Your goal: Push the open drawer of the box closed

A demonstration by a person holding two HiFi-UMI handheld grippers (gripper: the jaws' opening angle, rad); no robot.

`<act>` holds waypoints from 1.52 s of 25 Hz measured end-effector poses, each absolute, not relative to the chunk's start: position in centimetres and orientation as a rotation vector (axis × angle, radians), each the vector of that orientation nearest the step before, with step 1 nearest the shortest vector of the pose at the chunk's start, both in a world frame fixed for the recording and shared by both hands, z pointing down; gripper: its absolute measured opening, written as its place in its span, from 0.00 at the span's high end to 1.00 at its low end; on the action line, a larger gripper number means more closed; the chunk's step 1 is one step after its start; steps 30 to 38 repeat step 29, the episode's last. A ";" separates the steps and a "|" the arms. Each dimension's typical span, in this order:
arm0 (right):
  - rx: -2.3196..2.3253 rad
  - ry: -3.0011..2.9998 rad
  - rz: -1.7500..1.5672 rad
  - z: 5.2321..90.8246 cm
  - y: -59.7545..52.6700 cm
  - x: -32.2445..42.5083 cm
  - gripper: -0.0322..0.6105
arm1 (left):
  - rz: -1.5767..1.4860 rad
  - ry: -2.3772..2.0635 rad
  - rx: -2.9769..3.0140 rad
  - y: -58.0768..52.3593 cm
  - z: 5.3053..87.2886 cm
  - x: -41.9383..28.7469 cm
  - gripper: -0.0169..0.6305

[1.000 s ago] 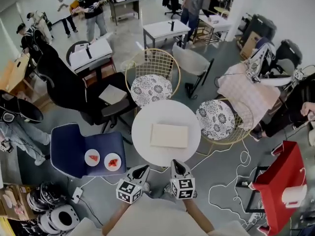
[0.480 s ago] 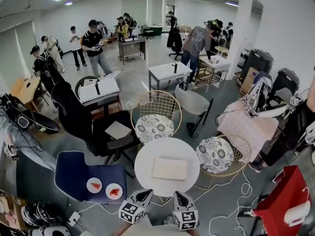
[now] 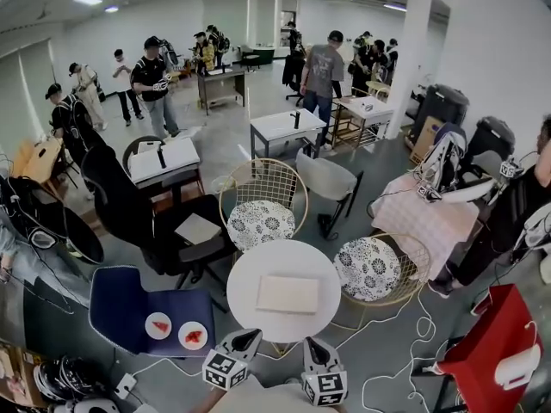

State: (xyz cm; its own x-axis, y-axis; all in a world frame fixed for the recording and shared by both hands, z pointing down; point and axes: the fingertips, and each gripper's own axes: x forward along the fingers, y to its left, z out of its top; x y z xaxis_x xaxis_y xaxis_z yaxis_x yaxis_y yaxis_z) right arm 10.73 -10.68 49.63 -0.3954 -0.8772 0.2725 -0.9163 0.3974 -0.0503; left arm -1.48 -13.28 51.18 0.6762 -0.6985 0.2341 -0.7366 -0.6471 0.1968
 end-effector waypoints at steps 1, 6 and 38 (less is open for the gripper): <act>1.598 -2.449 0.286 49.7 -10.6 10.8 0.93 | 0.197 -1.140 2.619 -13.3 51.2 -1.2 0.95; 1.591 -2.447 0.270 49.9 -10.9 11.0 0.93 | 0.190 -1.144 2.626 -13.7 51.1 -0.8 0.95; 1.592 -2.380 0.285 51.8 -11.6 12.2 0.93 | 0.215 -1.165 2.604 -14.8 52.3 -0.9 0.95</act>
